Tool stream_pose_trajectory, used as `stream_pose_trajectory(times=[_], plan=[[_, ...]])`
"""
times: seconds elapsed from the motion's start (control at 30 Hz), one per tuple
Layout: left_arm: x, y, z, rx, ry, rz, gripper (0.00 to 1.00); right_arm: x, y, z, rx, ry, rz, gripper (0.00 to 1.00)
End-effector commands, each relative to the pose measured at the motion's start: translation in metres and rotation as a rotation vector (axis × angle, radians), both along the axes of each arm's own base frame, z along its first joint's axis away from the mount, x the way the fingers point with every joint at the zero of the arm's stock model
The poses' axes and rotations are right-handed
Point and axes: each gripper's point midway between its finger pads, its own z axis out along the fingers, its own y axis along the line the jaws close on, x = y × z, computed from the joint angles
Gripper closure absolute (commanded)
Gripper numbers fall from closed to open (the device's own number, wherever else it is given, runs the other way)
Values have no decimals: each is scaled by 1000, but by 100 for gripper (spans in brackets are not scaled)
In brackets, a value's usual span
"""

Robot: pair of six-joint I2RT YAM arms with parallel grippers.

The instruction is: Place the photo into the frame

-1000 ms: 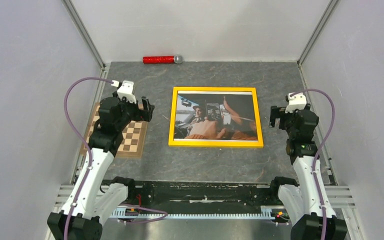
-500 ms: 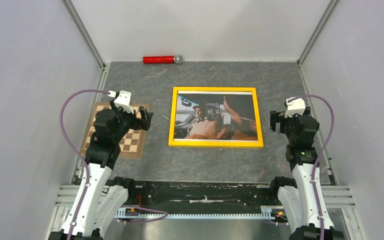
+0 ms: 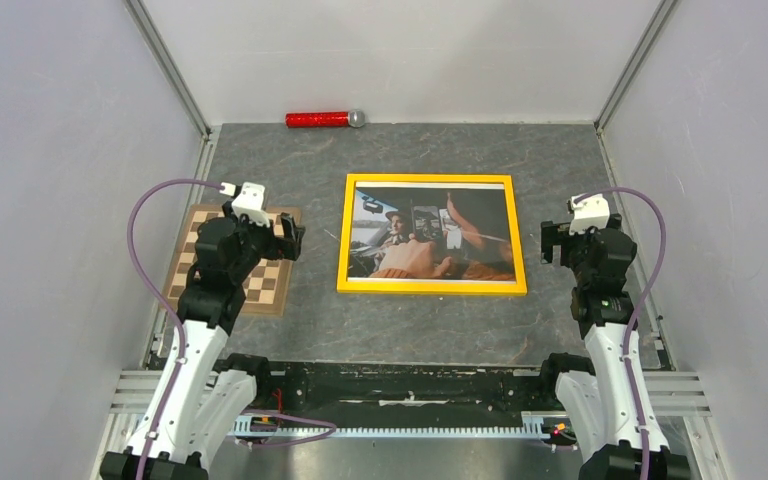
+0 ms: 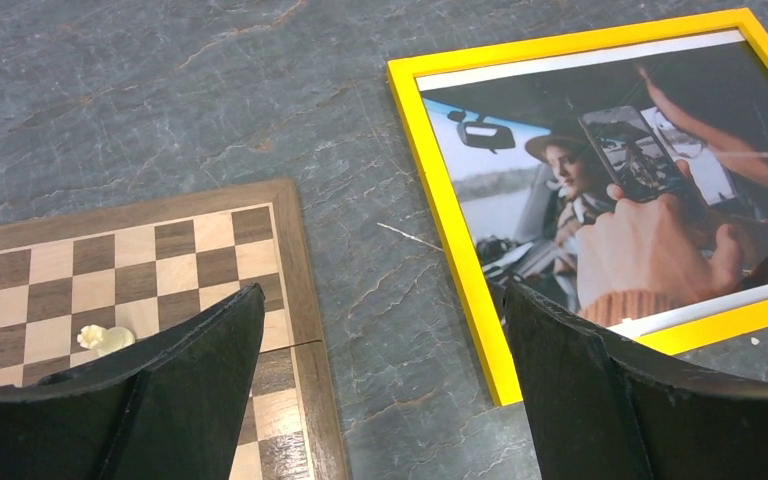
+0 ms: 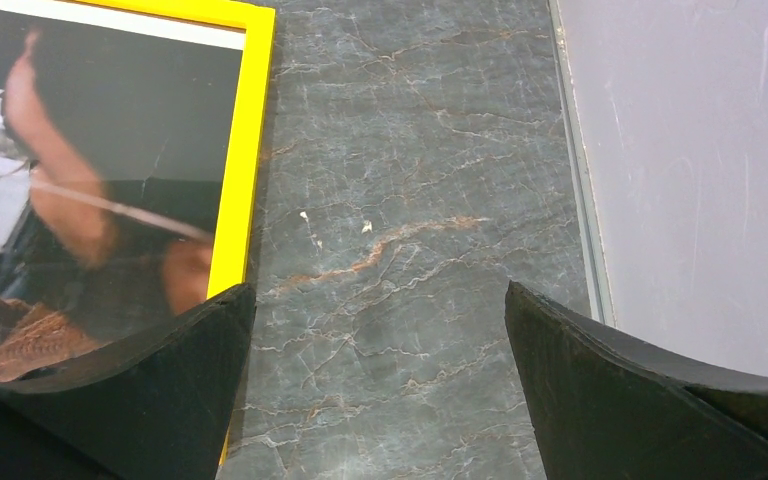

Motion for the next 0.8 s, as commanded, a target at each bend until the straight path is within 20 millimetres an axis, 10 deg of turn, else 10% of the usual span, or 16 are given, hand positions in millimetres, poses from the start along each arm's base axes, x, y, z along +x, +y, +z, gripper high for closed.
stream_pose_trajectory(times=[0.0,0.77], plan=[[7,7,12,27,-60,25,5,2,-7,8,-21,-37,-31,2],[3,16,17,54,-94,51,5,-3,-10,16,-45,-67,-43,2]])
